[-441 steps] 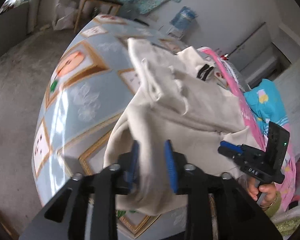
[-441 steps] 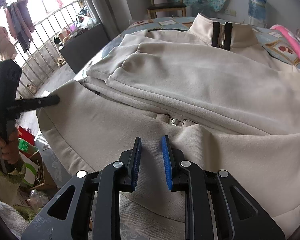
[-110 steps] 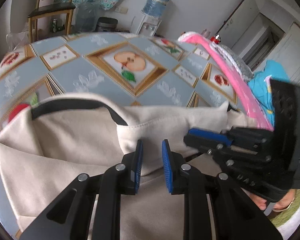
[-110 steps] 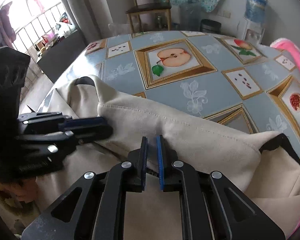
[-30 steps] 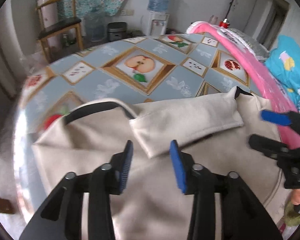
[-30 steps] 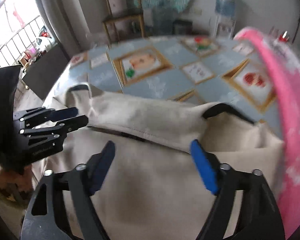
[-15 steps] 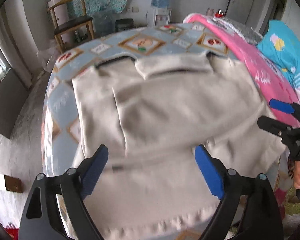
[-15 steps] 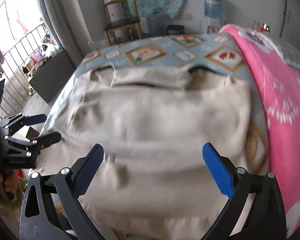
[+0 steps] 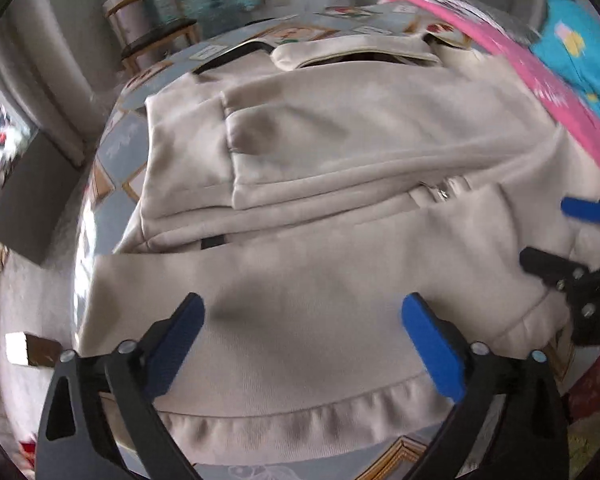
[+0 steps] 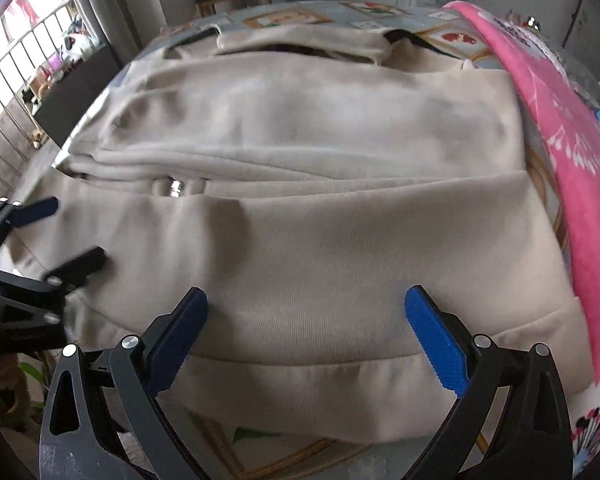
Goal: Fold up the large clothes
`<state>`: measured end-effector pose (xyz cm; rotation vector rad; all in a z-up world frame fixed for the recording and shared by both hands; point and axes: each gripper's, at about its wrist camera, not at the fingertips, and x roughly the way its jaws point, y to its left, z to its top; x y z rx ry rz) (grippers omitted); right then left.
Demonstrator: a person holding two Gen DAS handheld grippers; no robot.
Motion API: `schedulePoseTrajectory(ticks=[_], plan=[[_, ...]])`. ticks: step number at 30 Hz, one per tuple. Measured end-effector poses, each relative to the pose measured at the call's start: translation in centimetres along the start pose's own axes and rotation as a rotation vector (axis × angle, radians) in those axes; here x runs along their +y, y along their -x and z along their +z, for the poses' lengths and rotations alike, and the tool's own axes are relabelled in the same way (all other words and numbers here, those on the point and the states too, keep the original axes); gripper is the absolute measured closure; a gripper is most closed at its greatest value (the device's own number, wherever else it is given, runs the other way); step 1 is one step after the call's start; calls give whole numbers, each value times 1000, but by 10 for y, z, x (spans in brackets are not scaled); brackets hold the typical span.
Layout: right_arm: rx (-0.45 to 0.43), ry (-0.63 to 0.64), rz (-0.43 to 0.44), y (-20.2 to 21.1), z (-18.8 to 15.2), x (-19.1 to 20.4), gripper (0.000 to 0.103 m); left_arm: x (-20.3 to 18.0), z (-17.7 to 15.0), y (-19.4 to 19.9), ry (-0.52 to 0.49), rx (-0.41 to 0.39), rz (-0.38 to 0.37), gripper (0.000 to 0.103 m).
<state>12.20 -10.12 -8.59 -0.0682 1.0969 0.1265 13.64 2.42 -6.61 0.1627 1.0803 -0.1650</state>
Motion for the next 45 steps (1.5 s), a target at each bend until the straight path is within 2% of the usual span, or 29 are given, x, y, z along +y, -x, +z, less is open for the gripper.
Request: schedulePoseTrajectory(ticks=[2, 9, 17, 24, 36, 42, 45], plan=[[-7, 3, -1, -1, 1, 0, 6, 6, -1, -2, 45, -3, -29, 5], [-28, -4, -1, -2, -2, -2, 6, 5, -4, -2, 47, -38, -19, 5], [-13, -16, 7, -1, 0, -5, 6, 5, -5, -1, 86, -17, -1, 4], [-15, -16, 6, -2, 1, -5, 6, 6, 2, -4, 83, 43, -9, 4], [-25, -5, -6, -1, -2, -3, 6, 6, -1, -3, 80, 14, -2, 4], [-8, -12, 15, 3, 2, -4, 6, 5, -2, -3, 79, 10, -3, 4], [-58, -43, 70, 17, 5, -7, 6, 5, -2, -3, 79, 6, -5, 4]])
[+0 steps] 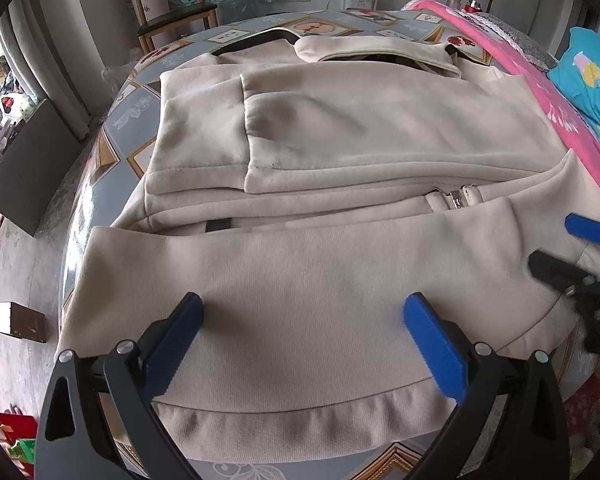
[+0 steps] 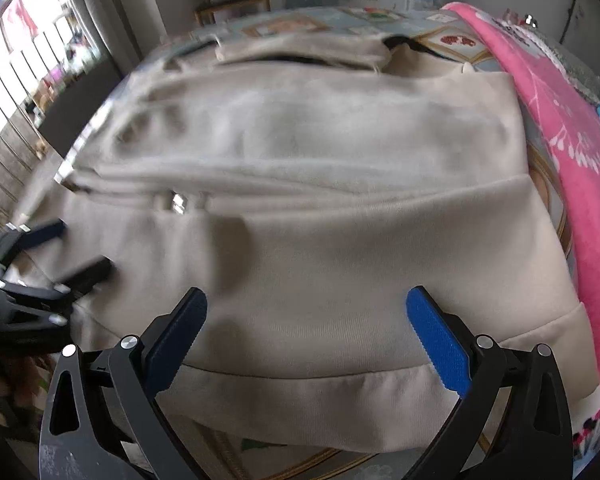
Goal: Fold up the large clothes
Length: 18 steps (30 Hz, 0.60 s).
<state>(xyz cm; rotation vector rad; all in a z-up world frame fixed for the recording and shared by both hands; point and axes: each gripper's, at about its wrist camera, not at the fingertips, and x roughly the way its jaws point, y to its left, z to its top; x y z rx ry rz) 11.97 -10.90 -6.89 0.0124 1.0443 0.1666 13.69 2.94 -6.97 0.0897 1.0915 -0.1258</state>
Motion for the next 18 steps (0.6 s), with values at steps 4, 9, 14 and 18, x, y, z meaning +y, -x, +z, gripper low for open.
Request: schedulePoseTrajectory(ticks=[4, 9, 14, 18], plan=[[-26, 13, -27, 1, 5, 1, 6, 0, -1, 0, 2, -4, -1, 4], [16, 43, -42, -18, -1, 2, 6, 3, 0, 2, 10, -4, -14, 4], [4, 50, -34, -16, -4, 2, 6, 17, -6, 28, 54, -90, -33, 4], [-20, 48, 17, -7, -5, 4, 6, 36, -20, 57, 79, -180, -15, 4]])
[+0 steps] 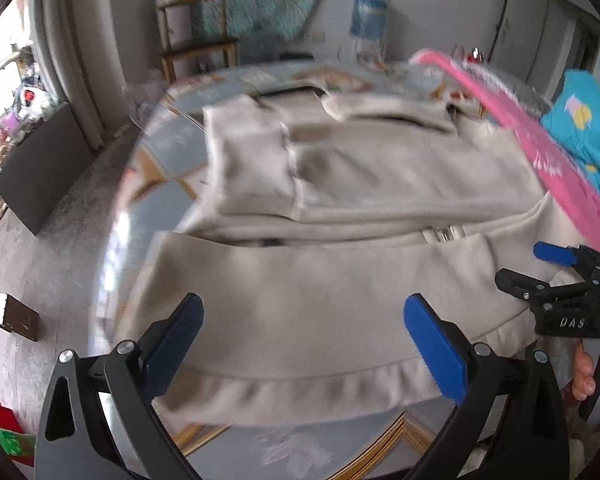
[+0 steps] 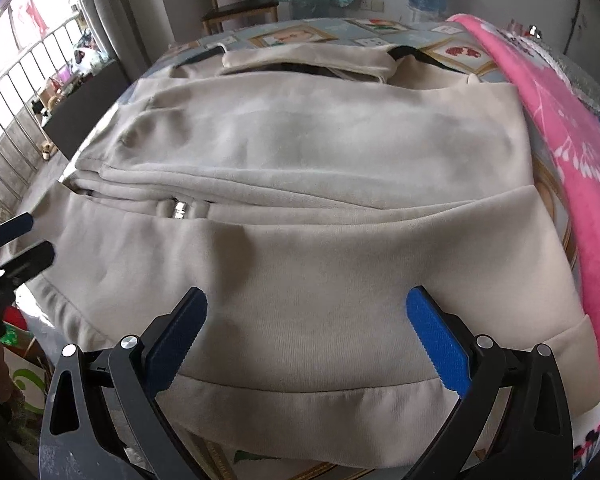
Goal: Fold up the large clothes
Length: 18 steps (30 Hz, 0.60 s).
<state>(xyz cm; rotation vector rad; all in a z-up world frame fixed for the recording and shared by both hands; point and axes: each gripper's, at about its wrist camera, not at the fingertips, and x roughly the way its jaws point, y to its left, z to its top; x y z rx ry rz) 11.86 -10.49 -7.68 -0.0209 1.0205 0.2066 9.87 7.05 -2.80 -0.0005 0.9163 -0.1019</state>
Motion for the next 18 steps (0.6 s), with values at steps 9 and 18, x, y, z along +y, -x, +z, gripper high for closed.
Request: schedulePoseTrajectory(ticks=[9, 18], plan=[[10, 50, 56, -3, 5, 16, 14, 40, -4, 21, 15, -94, 43, 11], [35, 57, 34, -7, 3, 19, 15, 75, 0, 7, 76, -28, 33, 44]])
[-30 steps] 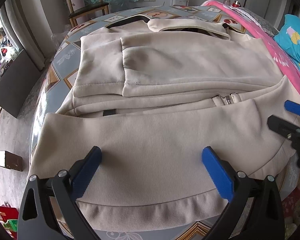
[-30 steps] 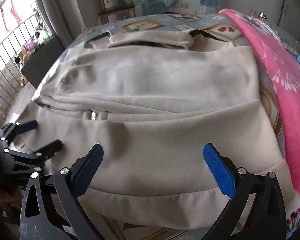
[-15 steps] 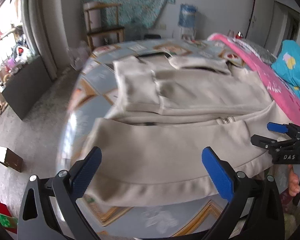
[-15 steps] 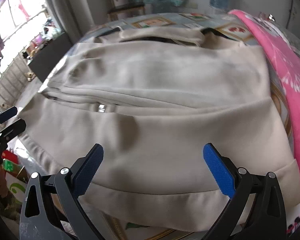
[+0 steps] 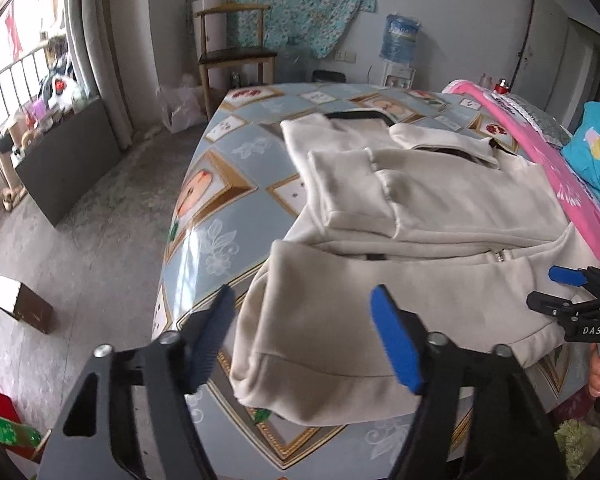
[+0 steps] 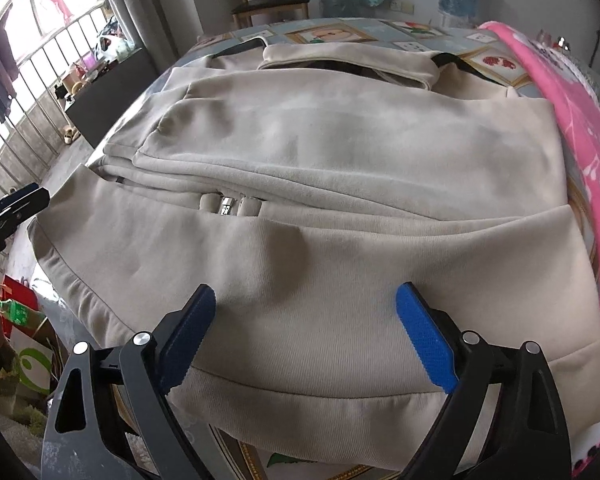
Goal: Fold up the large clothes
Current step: 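Grasp the jacket hem edge with the left gripper and lift it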
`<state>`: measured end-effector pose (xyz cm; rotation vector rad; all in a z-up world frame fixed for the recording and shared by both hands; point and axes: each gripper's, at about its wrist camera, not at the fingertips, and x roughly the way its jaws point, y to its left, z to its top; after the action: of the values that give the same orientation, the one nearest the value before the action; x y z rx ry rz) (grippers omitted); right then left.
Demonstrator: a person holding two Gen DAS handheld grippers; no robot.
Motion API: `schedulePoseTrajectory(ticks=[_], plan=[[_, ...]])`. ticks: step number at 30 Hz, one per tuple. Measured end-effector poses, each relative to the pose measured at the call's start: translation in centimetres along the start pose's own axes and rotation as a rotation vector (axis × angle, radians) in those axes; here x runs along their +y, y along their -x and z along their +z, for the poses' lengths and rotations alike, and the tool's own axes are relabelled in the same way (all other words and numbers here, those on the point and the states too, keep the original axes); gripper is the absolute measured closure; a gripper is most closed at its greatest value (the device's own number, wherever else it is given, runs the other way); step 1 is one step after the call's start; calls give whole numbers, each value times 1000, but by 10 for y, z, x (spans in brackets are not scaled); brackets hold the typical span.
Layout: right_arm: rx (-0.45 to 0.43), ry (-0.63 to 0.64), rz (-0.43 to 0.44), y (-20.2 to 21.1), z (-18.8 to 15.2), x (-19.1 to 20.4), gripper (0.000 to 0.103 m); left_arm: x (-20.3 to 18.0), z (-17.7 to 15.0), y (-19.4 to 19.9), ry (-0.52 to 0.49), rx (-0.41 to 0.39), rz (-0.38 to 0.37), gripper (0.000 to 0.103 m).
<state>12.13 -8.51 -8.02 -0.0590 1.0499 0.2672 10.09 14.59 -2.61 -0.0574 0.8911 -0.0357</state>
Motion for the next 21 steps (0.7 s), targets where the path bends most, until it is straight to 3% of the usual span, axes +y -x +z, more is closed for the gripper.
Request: schedulePoseTrajectory(ticks=[6, 15, 21], plan=[[13, 1, -4, -3, 3, -1, 15, 13, 1, -13, 17, 62, -71, 65], [14, -1, -12, -3, 3, -1, 15, 30, 10, -42, 85, 165, -188, 68], [13, -1, -14, -3, 3, -1, 15, 34, 18, -35, 112, 132, -380, 68]])
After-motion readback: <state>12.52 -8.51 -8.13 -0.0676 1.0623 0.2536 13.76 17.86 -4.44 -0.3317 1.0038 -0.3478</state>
